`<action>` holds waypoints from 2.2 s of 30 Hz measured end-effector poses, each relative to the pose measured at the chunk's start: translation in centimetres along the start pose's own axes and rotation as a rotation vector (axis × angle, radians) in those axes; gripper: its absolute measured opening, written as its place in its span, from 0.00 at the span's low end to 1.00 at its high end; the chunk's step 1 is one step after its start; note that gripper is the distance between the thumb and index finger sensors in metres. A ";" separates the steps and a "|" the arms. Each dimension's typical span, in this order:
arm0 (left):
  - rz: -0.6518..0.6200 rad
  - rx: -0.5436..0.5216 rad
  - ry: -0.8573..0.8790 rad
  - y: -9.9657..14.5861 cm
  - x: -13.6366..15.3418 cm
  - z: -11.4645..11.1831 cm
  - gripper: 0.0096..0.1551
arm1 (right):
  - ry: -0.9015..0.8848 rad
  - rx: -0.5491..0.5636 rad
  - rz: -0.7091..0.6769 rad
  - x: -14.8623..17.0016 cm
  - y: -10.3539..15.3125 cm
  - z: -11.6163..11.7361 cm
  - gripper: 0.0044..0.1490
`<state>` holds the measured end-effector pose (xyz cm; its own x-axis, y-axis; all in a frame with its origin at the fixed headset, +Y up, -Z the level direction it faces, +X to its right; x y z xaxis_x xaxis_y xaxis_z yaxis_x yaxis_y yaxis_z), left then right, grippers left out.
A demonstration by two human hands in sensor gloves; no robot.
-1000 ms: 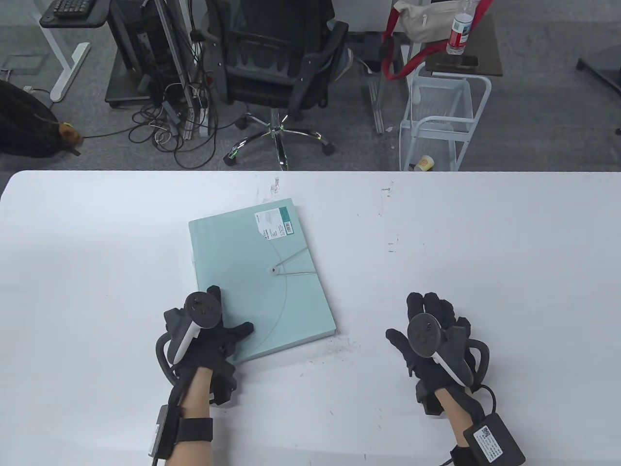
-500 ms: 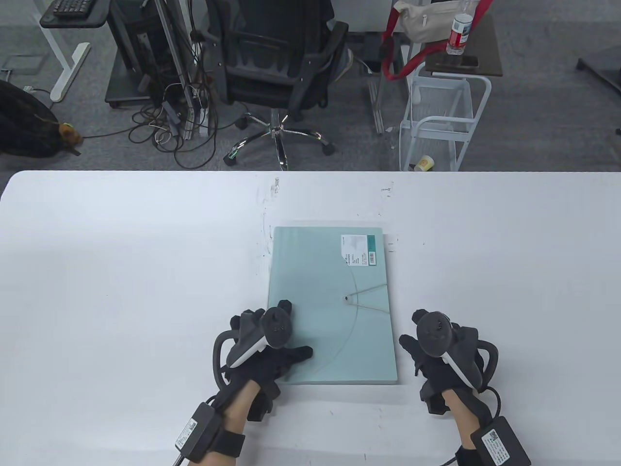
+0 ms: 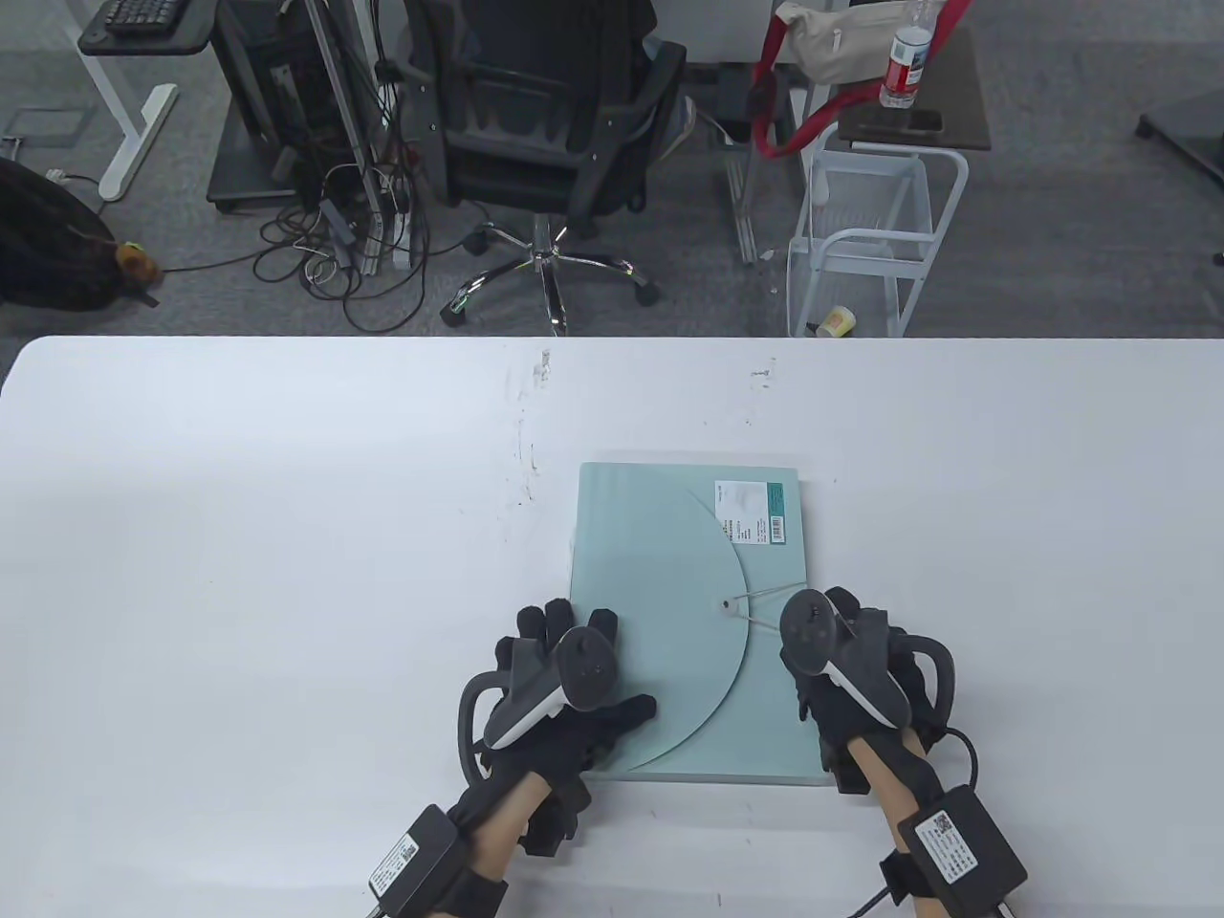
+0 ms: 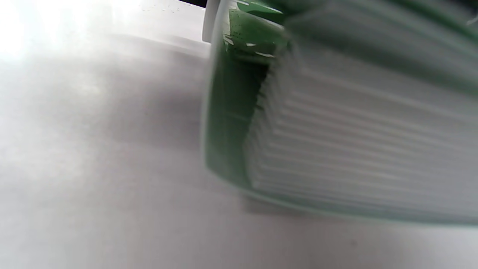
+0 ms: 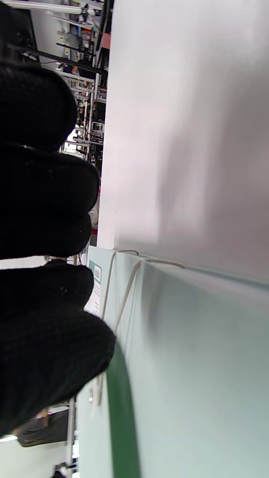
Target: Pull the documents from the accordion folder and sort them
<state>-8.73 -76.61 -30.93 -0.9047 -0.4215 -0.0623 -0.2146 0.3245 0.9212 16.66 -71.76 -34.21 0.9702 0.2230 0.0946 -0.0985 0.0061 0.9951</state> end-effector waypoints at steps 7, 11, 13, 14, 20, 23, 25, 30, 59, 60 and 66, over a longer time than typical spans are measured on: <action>-0.057 0.054 0.027 -0.3 -0.3 -0.7 0.50 | 0.099 -0.060 0.001 -2.8 -2.1 0.8 0.31; -0.049 0.070 0.050 -0.4 0.0 -0.7 0.49 | 0.117 -0.059 -0.001 -3.4 -2.6 1.2 0.24; -0.047 0.073 0.055 -0.5 0.1 -0.7 0.47 | 0.125 -0.068 0.002 -3.5 -2.7 1.1 0.24; -0.045 0.075 0.054 -0.6 0.1 -0.7 0.47 | 0.122 -0.072 0.002 -3.5 -2.7 1.0 0.24; -0.028 0.082 0.014 -0.8 -0.3 -1.2 0.47 | 0.145 -0.054 -0.037 -4.8 -2.1 -0.1 0.24; -0.030 0.076 -0.025 -0.8 -0.6 -1.2 0.47 | 0.186 -0.016 -0.079 -6.3 -1.7 -0.7 0.24; -0.029 0.070 -0.042 -0.8 -0.9 -1.3 0.47 | 0.177 0.012 -0.109 -7.5 -1.7 -1.2 0.24; -0.045 0.067 -0.066 -0.8 -1.4 -1.7 0.45 | 0.192 0.037 -0.122 -10.0 -2.5 -1.4 0.24; -0.363 -0.043 0.106 2.8 -4.6 1.2 0.64 | 0.063 -0.197 0.056 -1.1 -3.8 2.2 0.36; -0.364 -0.070 0.102 3.2 -4.8 1.6 0.63 | 0.067 -0.198 0.056 -1.1 -3.8 2.2 0.36; -0.284 -0.332 0.201 5.7 -3.3 6.5 0.49 | 0.096 -0.224 0.059 -1.4 -3.9 2.1 0.36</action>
<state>-9.38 -67.85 -27.98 -0.7308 -0.6207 -0.2840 -0.2845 -0.1012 0.9533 16.11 -74.15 -38.13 0.9370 0.3205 0.1392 -0.2118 0.2042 0.9558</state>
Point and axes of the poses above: the tracker on the back of each hand, its own x axis roughly to the little-finger side, its own y axis roughly from the fingertips to the wrist, z = x × y, the point moved 4 cm from there along -y, roughly from the wrist to the fingertips, and after that the axes turned 10 degrees about y, right-handed, at the moved point
